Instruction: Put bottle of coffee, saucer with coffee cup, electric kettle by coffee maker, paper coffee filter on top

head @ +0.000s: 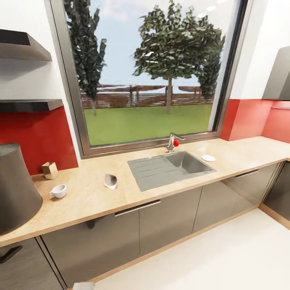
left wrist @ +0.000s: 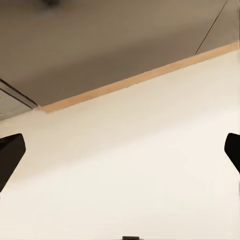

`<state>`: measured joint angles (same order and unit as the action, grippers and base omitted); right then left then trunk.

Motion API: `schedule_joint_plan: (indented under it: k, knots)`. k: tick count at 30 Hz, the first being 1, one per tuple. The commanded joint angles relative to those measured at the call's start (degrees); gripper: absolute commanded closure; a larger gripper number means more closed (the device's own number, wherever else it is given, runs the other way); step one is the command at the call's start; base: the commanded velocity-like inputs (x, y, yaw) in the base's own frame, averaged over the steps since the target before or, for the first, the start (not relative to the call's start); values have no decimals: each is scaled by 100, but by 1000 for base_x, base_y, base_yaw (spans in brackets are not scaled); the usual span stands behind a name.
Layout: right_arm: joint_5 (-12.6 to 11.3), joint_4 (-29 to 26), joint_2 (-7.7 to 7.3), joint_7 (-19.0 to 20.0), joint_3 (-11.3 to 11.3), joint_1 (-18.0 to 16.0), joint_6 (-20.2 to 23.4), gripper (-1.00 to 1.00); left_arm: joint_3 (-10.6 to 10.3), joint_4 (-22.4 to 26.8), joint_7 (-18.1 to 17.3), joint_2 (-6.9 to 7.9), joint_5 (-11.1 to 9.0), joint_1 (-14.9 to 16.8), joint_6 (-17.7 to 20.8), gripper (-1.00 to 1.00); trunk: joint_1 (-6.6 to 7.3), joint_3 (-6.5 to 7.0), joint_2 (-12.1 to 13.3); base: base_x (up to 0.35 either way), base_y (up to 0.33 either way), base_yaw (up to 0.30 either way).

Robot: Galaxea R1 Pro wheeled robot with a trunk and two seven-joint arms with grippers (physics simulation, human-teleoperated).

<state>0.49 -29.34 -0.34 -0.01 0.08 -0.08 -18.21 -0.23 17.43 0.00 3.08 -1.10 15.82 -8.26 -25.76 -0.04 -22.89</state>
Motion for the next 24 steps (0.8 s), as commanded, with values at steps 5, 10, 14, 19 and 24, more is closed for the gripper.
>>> schedule_joint_plan:
  k: [5,10,14,19,24]
  knots:
    - [11,11,-1,-6,1,-1,-16,-100,-11,747,-16,-6,-17,7,-296,-100,-2,-2,-3,0,-1,5]
    - [11,9,-2,-8,1,-1,-16,-100,5,1476,-19,-38,-31,47,-424,-100,-2,-2,-3,0,0,1]
    - [8,8,-1,-4,1,-1,-16,-100,-13,1915,-19,-85,-30,84,-398,-100,-2,-2,-3,0,0,0]
    - [11,8,-2,-6,1,-1,-16,-100,-25,2257,-139,-137,-29,490,22,-100,-2,-2,-3,0,0,0]
    - [12,8,-1,-1,1,-1,-16,-100,-27,2556,-334,-292,-27,1723,1901,-100,-2,-2,-3,0,0,0]
